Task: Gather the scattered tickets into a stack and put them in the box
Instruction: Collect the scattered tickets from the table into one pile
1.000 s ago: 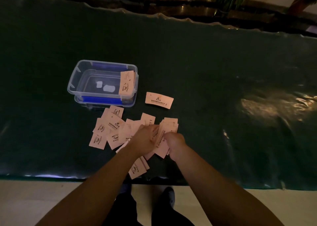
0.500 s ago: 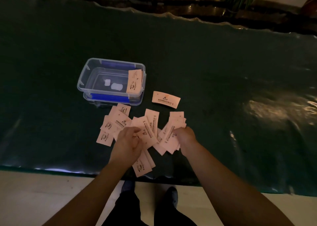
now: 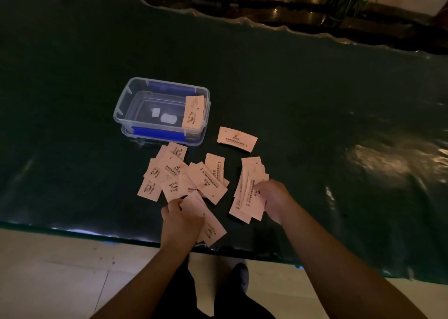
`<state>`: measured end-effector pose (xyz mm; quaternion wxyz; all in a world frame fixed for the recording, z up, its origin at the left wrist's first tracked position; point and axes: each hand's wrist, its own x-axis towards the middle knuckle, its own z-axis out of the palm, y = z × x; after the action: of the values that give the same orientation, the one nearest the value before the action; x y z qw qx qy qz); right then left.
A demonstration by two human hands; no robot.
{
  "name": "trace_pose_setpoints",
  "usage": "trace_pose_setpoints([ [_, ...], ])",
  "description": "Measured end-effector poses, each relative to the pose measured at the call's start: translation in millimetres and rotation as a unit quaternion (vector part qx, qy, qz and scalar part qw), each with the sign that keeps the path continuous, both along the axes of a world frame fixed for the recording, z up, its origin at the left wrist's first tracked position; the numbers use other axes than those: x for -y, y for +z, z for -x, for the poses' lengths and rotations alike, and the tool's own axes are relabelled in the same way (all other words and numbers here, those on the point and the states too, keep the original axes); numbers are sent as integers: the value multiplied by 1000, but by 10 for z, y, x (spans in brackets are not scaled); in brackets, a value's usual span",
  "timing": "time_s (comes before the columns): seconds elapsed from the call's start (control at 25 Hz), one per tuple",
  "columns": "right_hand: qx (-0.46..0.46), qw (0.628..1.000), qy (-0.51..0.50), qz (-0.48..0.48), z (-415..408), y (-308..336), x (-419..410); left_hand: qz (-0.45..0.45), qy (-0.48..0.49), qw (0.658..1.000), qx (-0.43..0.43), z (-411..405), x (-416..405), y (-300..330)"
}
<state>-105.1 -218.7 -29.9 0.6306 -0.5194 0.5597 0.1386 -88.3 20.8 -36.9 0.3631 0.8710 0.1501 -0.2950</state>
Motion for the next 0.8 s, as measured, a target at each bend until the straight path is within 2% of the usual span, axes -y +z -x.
trace_pose_setpoints([
  [0.24,6,997,75,-24,114,25,-193,67,13,996,48,-17,-40,-119],
  [0.44,36,991,114,-53,229,-18,-448,177,47,983,23,50,93,31],
  [0.6,49,990,131,-7,226,-74,-577,204,67,977,-6,59,235,68],
  [0.8,46,972,226,51,179,72,-641,218,66,974,-12,76,335,70],
])
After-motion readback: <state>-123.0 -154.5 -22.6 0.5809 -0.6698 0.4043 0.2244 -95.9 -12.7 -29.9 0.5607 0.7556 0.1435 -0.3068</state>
